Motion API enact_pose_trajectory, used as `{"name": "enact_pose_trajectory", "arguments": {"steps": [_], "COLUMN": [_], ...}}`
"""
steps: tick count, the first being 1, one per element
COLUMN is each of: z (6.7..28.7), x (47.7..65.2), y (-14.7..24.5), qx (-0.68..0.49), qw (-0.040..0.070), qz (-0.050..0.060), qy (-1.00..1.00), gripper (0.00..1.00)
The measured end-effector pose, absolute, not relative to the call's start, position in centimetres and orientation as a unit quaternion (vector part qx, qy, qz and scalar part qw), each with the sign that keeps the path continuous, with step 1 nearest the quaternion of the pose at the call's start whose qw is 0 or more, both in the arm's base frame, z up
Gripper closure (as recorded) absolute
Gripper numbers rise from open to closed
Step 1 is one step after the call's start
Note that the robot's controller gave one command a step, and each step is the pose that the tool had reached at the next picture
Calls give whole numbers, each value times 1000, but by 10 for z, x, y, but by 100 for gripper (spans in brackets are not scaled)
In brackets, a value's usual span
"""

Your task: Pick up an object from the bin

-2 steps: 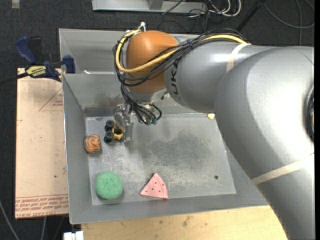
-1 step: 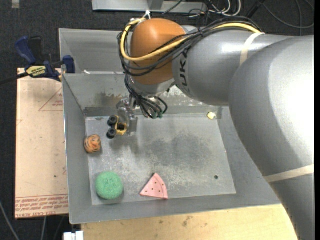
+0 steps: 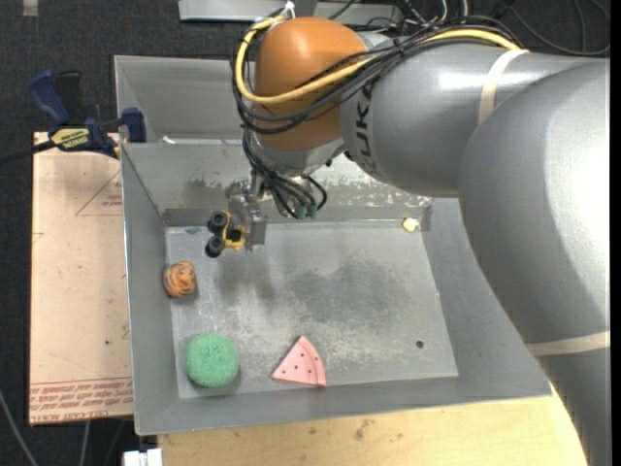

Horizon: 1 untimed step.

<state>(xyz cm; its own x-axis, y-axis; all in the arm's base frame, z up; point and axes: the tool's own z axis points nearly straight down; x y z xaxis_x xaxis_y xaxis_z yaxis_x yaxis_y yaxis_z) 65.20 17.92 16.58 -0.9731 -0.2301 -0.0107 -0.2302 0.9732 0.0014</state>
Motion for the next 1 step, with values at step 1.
{"name": "enact_pose_trajectory", "arguments": {"steps": [1], "z": [207], "x": [639], "y": [181], "qx": [-116], "qw": [-2], "qz": [0], "qy": [993], "gripper": [100]}}
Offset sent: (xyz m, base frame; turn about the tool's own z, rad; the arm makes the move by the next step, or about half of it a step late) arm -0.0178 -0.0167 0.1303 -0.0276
